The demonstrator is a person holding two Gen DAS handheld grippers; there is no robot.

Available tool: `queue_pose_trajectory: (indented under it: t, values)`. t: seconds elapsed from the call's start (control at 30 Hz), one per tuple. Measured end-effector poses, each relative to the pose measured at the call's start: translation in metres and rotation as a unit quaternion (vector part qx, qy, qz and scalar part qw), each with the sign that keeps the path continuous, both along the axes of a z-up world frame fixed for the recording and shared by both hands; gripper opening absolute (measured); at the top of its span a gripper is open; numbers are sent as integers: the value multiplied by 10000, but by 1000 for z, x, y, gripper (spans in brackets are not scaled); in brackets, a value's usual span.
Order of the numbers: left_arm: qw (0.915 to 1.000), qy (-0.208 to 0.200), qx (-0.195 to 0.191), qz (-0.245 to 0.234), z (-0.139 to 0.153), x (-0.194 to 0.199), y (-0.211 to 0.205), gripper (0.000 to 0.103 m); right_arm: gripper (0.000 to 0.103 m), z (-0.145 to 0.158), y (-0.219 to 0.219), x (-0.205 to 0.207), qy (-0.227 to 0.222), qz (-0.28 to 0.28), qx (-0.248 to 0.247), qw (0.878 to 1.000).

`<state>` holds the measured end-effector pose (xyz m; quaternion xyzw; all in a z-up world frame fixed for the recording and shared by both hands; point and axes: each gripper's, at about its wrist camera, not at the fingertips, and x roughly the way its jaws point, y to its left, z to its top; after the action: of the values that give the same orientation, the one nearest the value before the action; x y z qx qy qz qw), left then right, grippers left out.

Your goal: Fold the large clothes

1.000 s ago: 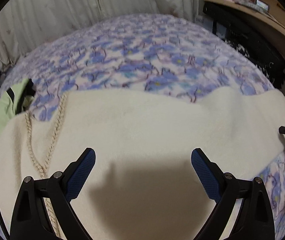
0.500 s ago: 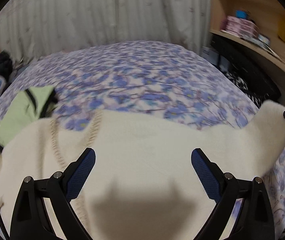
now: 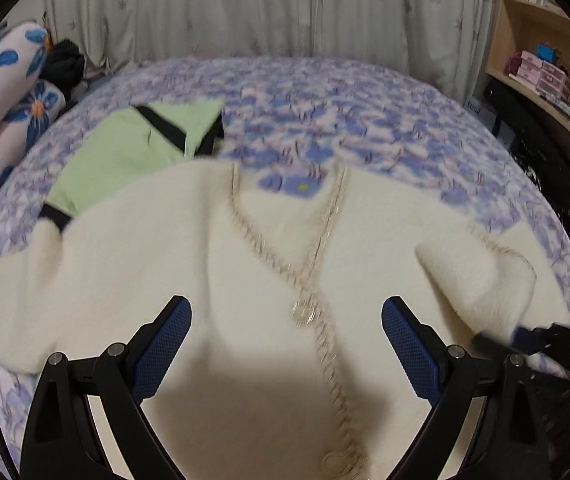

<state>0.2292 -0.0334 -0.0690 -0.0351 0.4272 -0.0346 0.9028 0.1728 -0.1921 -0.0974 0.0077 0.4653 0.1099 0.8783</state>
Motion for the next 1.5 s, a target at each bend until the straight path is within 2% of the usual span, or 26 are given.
queue_pose_trajectory:
  t: [0.03, 0.07, 0.27, 0.4, 0.5, 0.7, 0.87, 0.9, 0.93, 0.97, 1.0, 1.07, 1.1, 1.2, 1.33, 1.4, 1.47, 1.5]
  values:
    - [10000, 66, -47, -27, -4, 0, 1, 95, 45, -6, 3, -7, 65, -6, 27, 10000]
    - [9999, 120, -100, -58, -9, -3, 3, 95, 46, -8, 1, -13, 91, -15, 69, 9999]
    - [9978, 255, -415, -459, -20, -9, -20, 95, 47, 5, -31, -43, 117, -219, 721, 9971]
    - [9950, 302, -490, -812, -18, -13, -53, 95, 47, 19, -52, -59, -57, -533, 731, 9959]
    - [9921, 353, -488, -1104, -17, -17, -84, 95, 47, 26, -65, -76, -249, -832, 453, 9952]
    - [9848, 432, -159, -1677, -19, -26, -151, 95, 47, 26, -89, -100, -338, -1294, 105, 9910]
    - [9835, 526, 331, -1699, -31, -19, -193, 95, 47, 16, -108, -110, -172, -1469, 239, 9887]
    - [9839, 512, 462, -1651, -32, -14, -200, 92, 47, 13, -111, -111, -140, -1515, 259, 9880]
    - [9839, 466, 511, -1648, -31, -11, -202, 63, 47, 11, -114, -112, -110, -1568, 278, 9872]
    - [9815, 446, 486, -1798, -27, -6, -205, 39, 47, 10, -114, -112, -89, -1601, 298, 9866]
    - [9784, 557, 378, -1955, -23, -2, -205, 14, 47, 9, -116, -112, -73, -1632, 343, 9860]
    - [9823, 368, 284, -1815, -8, 3, -192, 14, 47, 11, -119, -114, -87, -1669, 409, 9851]
    - [9844, 52, 291, -1734, 8, 3, -179, 14, 47, 12, -119, -114, -117, -1666, 425, 9850]
    - [9885, -340, 205, -1462, 32, 0, -138, 14, 47, 16, -117, -115, -212, -1628, 438, 9855]
    - [9950, -444, 340, -825, 31, -5, -68, 14, 47, 15, -107, -114, -237, -1516, 405, 9873]
    - [9980, -201, 315, -506, 13, -10, -29, 18, 47, 12, -103, -111, -174, -1469, 431, 9881]
    - [9992, 103, 182, -345, -7, -15, 0, 28, 47, 7, -99, -108, -84, -1415, 500, 9886]
    - [9990, 336, 46, -275, -20, -19, 18, 39, 47, 5, -97, -106, -25, -1389, 533, 9889]
